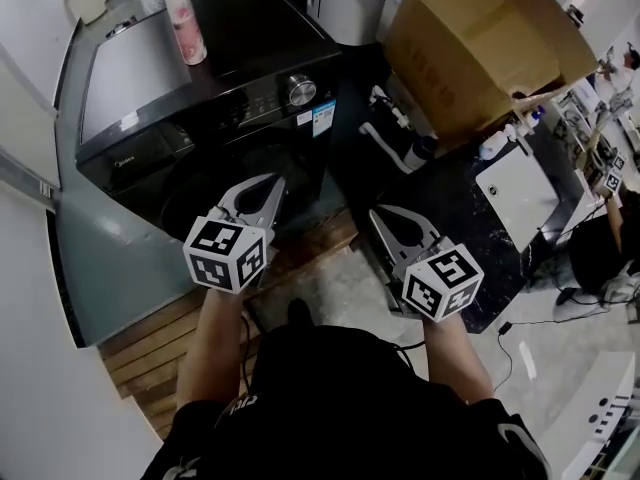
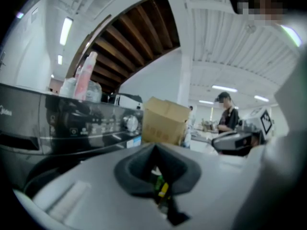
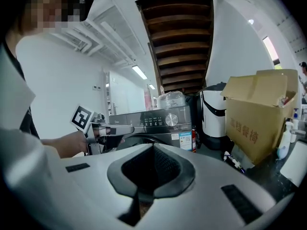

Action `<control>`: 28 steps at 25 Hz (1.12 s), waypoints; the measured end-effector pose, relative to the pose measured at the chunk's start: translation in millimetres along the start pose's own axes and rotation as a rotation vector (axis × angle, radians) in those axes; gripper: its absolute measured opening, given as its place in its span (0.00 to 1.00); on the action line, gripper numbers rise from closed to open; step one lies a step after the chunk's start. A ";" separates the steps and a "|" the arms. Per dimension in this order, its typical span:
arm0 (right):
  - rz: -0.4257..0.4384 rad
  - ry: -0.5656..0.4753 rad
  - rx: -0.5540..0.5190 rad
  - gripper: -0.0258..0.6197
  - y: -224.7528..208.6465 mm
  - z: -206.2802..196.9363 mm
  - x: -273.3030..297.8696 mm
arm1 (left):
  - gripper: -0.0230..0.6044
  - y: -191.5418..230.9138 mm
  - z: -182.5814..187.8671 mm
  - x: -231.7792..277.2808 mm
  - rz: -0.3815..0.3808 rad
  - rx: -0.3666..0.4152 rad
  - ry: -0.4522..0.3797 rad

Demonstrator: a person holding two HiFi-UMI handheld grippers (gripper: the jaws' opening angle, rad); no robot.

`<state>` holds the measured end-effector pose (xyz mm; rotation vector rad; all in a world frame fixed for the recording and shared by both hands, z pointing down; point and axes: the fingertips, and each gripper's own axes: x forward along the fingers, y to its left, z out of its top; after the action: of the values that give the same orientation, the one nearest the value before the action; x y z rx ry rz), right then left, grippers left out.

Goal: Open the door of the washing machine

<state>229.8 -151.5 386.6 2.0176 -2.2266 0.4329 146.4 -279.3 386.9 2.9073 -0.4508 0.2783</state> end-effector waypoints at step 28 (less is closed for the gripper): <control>0.291 0.213 -0.103 0.13 -53.1 -22.2 127.4 | 0.05 68.1 1.9 64.2 0.161 -0.101 0.030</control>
<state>265.3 -271.4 449.0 1.5242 -2.3570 0.5197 185.3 -361.5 409.1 2.7685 -0.6746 0.3125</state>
